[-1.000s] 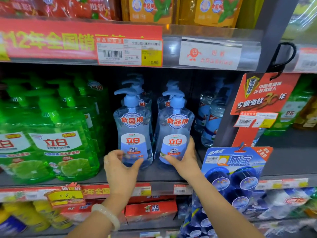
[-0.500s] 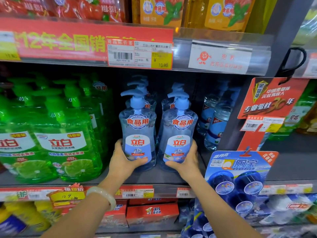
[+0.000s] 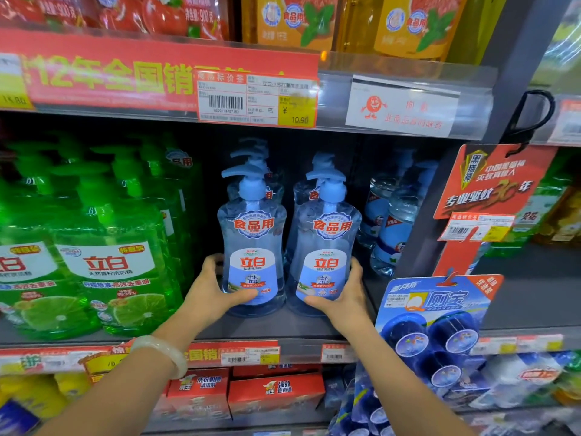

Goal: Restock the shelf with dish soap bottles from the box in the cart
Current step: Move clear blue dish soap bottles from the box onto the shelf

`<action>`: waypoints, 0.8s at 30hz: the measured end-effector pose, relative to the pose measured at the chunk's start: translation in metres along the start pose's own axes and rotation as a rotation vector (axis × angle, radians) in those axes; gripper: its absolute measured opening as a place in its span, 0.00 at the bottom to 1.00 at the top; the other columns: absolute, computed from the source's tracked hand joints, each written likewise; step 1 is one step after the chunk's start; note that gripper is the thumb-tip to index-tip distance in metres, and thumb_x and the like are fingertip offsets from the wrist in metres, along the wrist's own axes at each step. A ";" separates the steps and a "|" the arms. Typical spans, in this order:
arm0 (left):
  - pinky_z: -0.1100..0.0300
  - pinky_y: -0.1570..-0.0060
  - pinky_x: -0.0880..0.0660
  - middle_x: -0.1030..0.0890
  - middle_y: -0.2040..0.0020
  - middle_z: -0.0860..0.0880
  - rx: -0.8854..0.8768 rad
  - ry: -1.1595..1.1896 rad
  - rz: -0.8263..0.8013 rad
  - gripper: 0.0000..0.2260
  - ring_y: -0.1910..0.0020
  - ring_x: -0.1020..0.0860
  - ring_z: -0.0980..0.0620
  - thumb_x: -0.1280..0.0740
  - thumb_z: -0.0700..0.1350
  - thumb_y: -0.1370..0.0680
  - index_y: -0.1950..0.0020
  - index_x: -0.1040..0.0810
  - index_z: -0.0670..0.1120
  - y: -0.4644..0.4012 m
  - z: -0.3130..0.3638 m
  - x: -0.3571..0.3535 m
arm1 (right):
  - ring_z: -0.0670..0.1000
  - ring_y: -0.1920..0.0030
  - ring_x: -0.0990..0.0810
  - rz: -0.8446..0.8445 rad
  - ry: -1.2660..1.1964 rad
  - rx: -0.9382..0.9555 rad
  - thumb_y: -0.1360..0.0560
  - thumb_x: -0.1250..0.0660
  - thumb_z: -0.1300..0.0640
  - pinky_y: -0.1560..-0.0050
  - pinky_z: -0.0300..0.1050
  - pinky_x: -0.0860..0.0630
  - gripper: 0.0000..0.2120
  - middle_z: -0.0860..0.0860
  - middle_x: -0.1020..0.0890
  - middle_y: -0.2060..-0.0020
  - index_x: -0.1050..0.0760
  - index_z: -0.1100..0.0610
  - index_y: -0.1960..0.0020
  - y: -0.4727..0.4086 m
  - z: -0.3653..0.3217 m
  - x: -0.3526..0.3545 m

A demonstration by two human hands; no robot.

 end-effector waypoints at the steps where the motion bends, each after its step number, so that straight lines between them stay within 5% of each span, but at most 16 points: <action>1: 0.60 0.50 0.28 0.24 0.50 0.56 0.010 0.026 -0.001 0.42 0.54 0.23 0.60 0.19 0.44 0.40 0.32 0.38 0.47 -0.001 0.001 -0.002 | 0.51 0.40 0.24 -0.009 0.003 -0.006 0.43 0.18 0.61 0.39 0.48 0.25 0.54 0.50 0.27 0.37 0.48 0.47 0.28 0.000 0.000 -0.002; 7: 0.59 0.50 0.28 0.23 0.52 0.57 0.029 0.131 0.162 0.40 0.52 0.23 0.54 0.18 0.44 0.42 0.35 0.34 0.49 0.002 0.007 -0.015 | 0.55 0.35 0.30 0.079 -0.016 -0.007 0.46 0.17 0.56 0.35 0.56 0.29 0.58 0.53 0.31 0.35 0.50 0.50 0.27 0.000 -0.004 -0.011; 17: 0.59 0.50 0.27 0.22 0.48 0.55 0.019 0.108 0.091 0.41 0.49 0.22 0.53 0.19 0.45 0.40 0.32 0.35 0.50 0.006 0.000 -0.008 | 0.54 0.38 0.27 0.091 0.017 0.014 0.46 0.18 0.54 0.37 0.56 0.27 0.55 0.52 0.29 0.36 0.47 0.51 0.28 0.002 -0.004 -0.006; 24: 0.72 0.58 0.29 0.23 0.52 0.65 0.010 0.113 0.052 0.41 0.54 0.24 0.67 0.19 0.43 0.40 0.32 0.36 0.51 0.011 -0.001 -0.008 | 0.53 0.37 0.27 0.081 -0.014 0.020 0.44 0.18 0.58 0.36 0.54 0.27 0.55 0.52 0.29 0.36 0.48 0.52 0.27 0.006 -0.004 -0.007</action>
Point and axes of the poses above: each hand's wrist, its own y-axis away from the middle knuckle, its own x-axis out of the back of the hand, z = x × y, the point moved 7 cm from there along -y, towards the middle knuckle
